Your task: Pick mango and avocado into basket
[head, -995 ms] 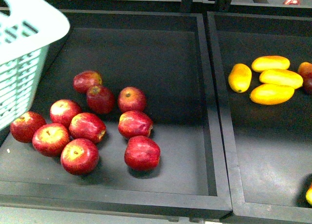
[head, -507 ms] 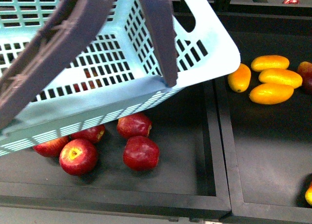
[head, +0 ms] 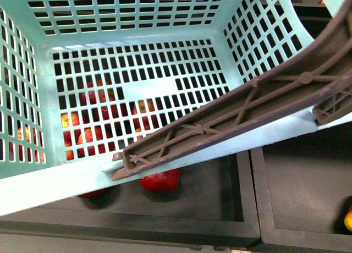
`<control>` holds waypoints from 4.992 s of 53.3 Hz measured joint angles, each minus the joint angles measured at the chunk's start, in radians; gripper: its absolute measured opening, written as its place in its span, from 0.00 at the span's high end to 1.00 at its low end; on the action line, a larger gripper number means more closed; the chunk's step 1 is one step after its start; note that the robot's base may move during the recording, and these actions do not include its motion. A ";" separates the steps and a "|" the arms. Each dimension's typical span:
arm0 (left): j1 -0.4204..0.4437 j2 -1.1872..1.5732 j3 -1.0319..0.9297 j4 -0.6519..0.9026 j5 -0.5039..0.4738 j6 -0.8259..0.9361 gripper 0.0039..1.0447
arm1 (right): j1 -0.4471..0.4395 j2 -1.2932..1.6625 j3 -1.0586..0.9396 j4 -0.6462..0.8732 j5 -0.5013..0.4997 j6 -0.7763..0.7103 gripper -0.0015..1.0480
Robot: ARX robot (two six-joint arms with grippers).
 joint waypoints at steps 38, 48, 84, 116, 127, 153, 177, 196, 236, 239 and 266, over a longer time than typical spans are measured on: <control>-0.002 0.000 0.004 0.002 -0.004 -0.011 0.87 | -0.071 0.492 0.220 -0.523 0.079 0.443 0.08; -0.001 0.000 0.004 0.002 -0.009 -0.012 0.87 | -0.250 0.749 0.254 -0.280 0.056 0.444 0.08; -0.001 0.000 0.004 0.002 -0.008 -0.013 0.87 | -0.468 2.041 0.940 0.140 0.157 0.721 0.08; -0.001 0.000 0.004 0.002 -0.009 -0.013 0.87 | -0.512 2.352 1.159 0.109 0.158 0.715 0.08; -0.001 0.000 0.004 0.002 -0.009 -0.013 0.87 | -0.517 2.407 1.231 0.102 0.168 0.714 0.08; -0.001 0.000 0.004 0.002 -0.009 -0.014 0.87 | -0.504 2.513 1.385 0.055 0.185 0.710 0.08; -0.001 0.000 0.004 0.002 -0.008 -0.013 0.87 | -0.496 2.588 1.461 0.018 0.200 0.680 0.08; -0.001 0.000 0.004 0.002 -0.009 -0.013 0.87 | -0.493 2.605 1.460 0.022 0.219 0.650 0.19; -0.001 0.000 0.004 0.002 -0.009 -0.013 0.87 | -0.444 2.076 0.971 0.367 0.112 0.302 0.38; -0.001 0.000 0.004 0.002 -0.009 -0.013 0.87 | -0.414 1.968 0.896 0.369 0.078 0.239 0.38; -0.001 0.000 0.004 0.002 -0.008 -0.013 0.87 | -0.224 1.250 0.748 0.150 -0.069 0.223 0.38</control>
